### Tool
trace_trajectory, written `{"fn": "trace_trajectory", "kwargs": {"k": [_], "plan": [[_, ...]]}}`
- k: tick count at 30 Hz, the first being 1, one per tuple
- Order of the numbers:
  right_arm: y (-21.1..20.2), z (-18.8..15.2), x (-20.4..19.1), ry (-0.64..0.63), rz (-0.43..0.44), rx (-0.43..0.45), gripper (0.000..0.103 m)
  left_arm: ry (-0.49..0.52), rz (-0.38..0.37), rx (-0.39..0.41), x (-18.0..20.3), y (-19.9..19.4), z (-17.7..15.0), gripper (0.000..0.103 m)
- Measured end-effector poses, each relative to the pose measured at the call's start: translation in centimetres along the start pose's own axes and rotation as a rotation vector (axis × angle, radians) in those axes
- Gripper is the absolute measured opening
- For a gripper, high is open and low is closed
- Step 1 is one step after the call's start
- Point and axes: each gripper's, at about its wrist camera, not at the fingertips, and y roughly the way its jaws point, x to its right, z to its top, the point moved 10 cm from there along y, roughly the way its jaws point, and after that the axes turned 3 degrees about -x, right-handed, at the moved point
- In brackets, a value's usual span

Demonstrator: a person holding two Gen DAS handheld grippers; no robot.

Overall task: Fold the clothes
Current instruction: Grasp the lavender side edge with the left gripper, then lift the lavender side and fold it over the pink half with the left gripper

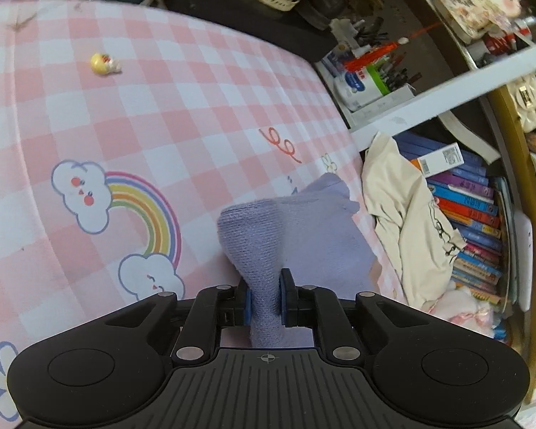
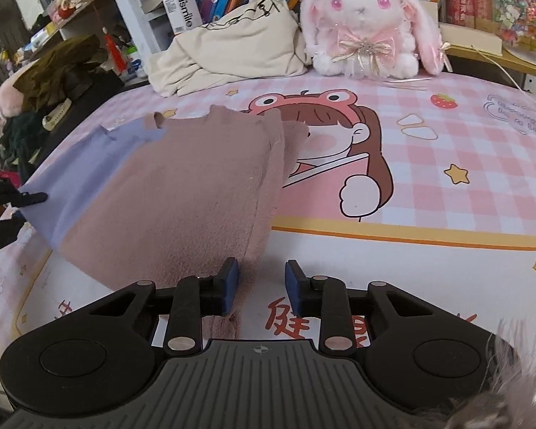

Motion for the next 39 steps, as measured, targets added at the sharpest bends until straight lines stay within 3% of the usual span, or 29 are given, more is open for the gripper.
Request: {"fn": "trace_trajectory", "kwargs": {"k": [12,21,24,27,32,34,36,39], "plan": [[0.4,0.2,-0.2,-0.109,0.046,-0.010,0.027,0.271,-0.036,0.080,7.8,-3.2,-1.1,0.011],[0.5,0.3,-0.2,-0.163,0.081,-0.016,0.027,0.427,-0.172,0.145,17.6,-5.9,-5.2,0.012],[0.6,0.4,-0.1,-0.169,0.093,-0.020,0.027,0.578,-0.191,0.123,21.2,-6.3,-8.8,0.012],[0.6,0.4,-0.1,-0.172,0.107,-0.022,0.027,0.840,-0.136,0.067,23.4,-5.6,-14.8,0.012],[0.6,0.5,0.1,-0.164,0.132,-0.028,0.027,1.292,0.063,-0.167,20.6,-0.2,-26.3,0.019],[0.6,0.5,0.2,-0.164,0.141,-0.031,0.028,1.436,0.136,-0.196,18.9,1.4,-28.7,0.020],[0.6,0.5,0.3,-0.162,0.150,-0.031,0.027,1.509,0.140,-0.177,18.5,1.7,-29.4,0.023],[0.5,0.5,0.3,-0.157,0.161,-0.030,0.028,1.477,0.123,-0.194,18.5,1.6,-28.7,0.024]]}}
